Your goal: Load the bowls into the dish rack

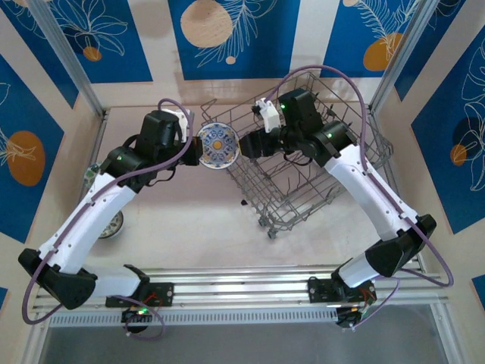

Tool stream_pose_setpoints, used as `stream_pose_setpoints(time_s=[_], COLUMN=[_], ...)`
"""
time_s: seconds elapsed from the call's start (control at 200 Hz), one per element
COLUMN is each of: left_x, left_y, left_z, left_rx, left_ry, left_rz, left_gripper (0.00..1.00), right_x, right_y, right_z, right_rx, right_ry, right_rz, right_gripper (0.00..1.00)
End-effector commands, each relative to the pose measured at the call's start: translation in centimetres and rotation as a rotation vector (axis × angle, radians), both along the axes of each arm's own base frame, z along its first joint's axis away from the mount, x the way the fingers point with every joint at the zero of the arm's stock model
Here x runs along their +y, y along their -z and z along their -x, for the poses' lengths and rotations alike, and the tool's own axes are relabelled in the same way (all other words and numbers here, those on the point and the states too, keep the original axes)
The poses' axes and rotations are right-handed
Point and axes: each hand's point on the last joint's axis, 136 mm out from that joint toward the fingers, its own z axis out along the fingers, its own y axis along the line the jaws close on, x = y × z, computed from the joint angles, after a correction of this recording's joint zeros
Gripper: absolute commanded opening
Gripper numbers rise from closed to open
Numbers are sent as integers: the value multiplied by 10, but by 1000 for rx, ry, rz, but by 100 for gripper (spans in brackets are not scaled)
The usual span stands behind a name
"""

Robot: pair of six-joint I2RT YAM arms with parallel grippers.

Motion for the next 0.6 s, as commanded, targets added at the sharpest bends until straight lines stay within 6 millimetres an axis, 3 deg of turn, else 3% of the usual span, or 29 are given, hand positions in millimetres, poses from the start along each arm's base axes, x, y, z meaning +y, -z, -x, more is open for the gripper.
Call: stream_pose_setpoints(time_s=[0.0,0.175,0.27,0.355,0.47,0.595], left_x=[-1,-2,-3,-4,-7,-9], left_y=[-29,-27,-26,-24,-18,-12], left_z=[1,3,4,5,7,9], left_rx=[-122,-142,-146,-144,-123,-106], left_ry=[-1,-12,-12,-12,-8,-8], left_rz=[35,31,28,33,36,39], left_gripper=[0,0,0,0,0,1], right_x=[11,18,19,18,19,20], right_y=[-10,-4,-3,-1,-1,2], right_z=[8,4,1,-3,-5,-6], right_rx=[41,64,66,67,63,70], right_ry=[-44,-45,-29,-7,4,8], right_rz=[-56,-52,-56,-57,-69,-63], right_gripper=[50,45,35,20,9,4])
